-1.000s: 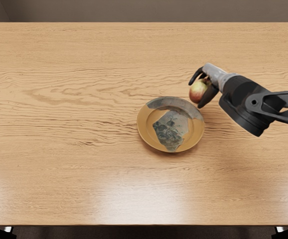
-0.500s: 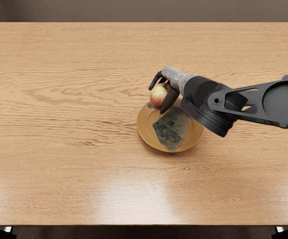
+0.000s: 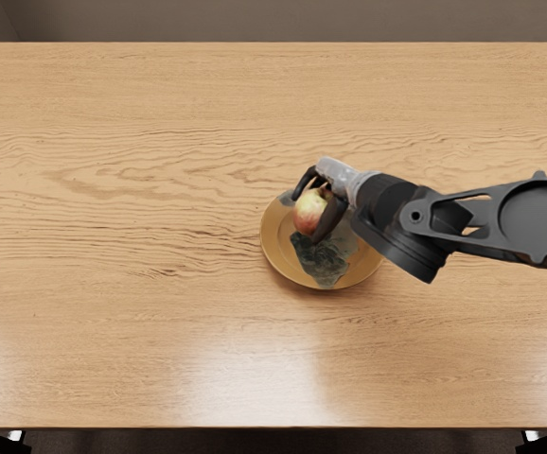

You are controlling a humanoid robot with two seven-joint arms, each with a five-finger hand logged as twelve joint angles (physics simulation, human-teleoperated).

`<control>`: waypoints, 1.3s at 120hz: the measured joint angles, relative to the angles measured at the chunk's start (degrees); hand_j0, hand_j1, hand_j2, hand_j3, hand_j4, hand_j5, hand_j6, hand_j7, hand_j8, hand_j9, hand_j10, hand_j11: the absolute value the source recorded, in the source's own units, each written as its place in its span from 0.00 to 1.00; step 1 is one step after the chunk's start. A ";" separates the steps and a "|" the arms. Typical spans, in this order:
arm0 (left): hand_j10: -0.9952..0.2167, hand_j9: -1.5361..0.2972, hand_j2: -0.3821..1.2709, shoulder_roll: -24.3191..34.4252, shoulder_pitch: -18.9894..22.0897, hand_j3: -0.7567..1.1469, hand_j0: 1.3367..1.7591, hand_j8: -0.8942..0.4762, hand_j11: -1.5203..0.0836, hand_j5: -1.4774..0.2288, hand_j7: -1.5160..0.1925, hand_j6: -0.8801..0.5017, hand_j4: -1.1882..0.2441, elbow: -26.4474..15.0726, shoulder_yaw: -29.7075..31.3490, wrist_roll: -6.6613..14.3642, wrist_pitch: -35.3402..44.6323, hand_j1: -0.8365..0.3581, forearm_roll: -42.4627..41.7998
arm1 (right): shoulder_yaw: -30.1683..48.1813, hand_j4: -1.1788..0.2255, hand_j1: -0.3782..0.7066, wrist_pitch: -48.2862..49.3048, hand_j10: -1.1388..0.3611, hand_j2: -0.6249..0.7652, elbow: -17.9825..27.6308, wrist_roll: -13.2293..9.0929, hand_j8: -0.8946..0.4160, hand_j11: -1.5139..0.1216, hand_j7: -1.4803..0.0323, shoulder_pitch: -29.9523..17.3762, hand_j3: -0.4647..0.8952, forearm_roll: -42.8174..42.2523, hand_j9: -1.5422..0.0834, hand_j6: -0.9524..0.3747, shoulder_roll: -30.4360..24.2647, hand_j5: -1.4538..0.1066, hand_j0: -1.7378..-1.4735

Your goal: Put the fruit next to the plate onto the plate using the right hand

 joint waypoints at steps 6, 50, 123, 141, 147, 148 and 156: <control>0.82 0.83 0.23 0.00 0.00 0.40 0.76 0.65 0.94 0.86 0.88 0.63 0.82 -0.01 0.00 0.00 0.00 0.99 0.00 | -0.03 0.42 0.44 -0.06 0.44 0.50 0.15 -0.01 0.40 0.42 0.46 -0.22 0.34 -0.01 0.44 0.35 -0.29 0.41 0.32; 0.82 0.83 0.23 0.00 0.00 0.40 0.76 0.65 0.94 0.86 0.88 0.63 0.82 0.00 0.00 0.00 0.00 0.99 0.00 | 5.07 0.75 0.12 -0.35 0.69 0.46 4.04 0.03 0.62 0.81 0.86 0.11 0.34 1.78 0.84 0.63 -3.42 0.81 0.30; 0.82 0.83 0.23 0.00 0.03 0.40 0.76 0.65 0.94 0.86 0.88 0.63 0.82 0.05 0.00 0.00 0.00 0.99 0.02 | 57.01 0.83 0.03 45.68 0.76 0.45 2.22 0.03 0.68 0.92 0.97 -34.51 0.34 19.38 0.94 0.71 -8.84 0.93 0.30; 0.82 0.83 0.23 0.00 0.06 0.40 0.76 0.65 0.94 0.86 0.88 0.63 0.82 0.05 0.00 0.00 0.00 0.99 0.05 | 61.45 0.84 0.03 60.41 0.76 0.45 -4.05 0.03 0.68 0.92 0.98 -39.38 0.34 32.52 0.95 0.72 -15.48 0.93 0.30; 0.82 0.83 0.23 0.00 0.08 0.40 0.76 0.65 0.94 0.86 0.88 0.63 0.82 0.05 0.00 0.00 0.00 0.99 0.05 | 61.56 0.84 0.03 62.42 0.76 0.45 -5.10 0.03 0.68 0.92 0.98 -40.00 0.34 35.78 0.95 0.72 -18.16 0.93 0.30; 0.82 0.83 0.23 0.00 0.08 0.40 0.76 0.65 0.94 0.86 0.88 0.63 0.82 0.05 0.00 0.00 0.00 0.99 0.05 | 61.56 0.84 0.03 62.67 0.76 0.45 -5.23 0.03 0.68 0.92 0.98 -40.09 0.34 36.28 0.95 0.72 -18.59 0.93 0.30; 0.82 0.83 0.23 0.00 0.05 0.40 0.76 0.65 0.94 0.86 0.88 0.63 0.82 0.06 0.00 0.00 0.00 0.99 0.07 | 60.84 0.84 0.03 64.08 0.76 0.45 -6.01 0.03 0.68 0.92 0.98 -40.61 0.34 41.10 0.95 0.72 -22.19 0.93 0.30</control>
